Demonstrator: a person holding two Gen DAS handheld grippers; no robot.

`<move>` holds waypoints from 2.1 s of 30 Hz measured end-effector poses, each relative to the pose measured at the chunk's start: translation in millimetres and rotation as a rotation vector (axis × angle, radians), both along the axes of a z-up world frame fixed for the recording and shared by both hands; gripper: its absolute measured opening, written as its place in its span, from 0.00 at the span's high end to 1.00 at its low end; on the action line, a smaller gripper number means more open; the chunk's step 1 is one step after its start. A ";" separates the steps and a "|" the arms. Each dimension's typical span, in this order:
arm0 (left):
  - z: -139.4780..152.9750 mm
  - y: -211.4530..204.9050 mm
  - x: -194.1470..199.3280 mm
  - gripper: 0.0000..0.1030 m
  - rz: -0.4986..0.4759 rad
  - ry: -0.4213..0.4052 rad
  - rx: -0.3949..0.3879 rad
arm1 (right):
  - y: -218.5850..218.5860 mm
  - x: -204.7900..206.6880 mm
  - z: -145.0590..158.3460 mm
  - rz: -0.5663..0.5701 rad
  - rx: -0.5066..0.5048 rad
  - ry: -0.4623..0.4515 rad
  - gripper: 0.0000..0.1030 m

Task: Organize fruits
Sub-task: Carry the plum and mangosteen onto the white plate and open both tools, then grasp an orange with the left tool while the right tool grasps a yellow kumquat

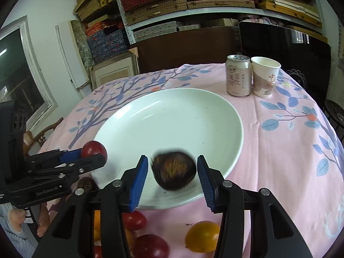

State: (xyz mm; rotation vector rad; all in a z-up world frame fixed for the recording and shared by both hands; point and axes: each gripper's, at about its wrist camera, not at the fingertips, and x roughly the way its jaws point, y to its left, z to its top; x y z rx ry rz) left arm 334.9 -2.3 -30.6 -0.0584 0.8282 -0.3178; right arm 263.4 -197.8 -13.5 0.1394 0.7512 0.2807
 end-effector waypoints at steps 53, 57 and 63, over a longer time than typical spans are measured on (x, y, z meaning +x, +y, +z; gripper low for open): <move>-3.5 -50.3 -85.6 0.31 -0.085 -0.104 0.071 | -47.9 -62.6 -27.3 -0.153 0.000 0.073 0.17; -10.2 -53.4 -81.3 0.49 -0.101 -0.081 0.078 | -47.7 -61.8 -32.3 -0.148 -0.007 0.092 0.17; -12.7 -50.0 -77.7 0.56 -0.097 -0.062 0.061 | -37.0 -59.5 -36.6 -0.099 -0.027 0.109 0.27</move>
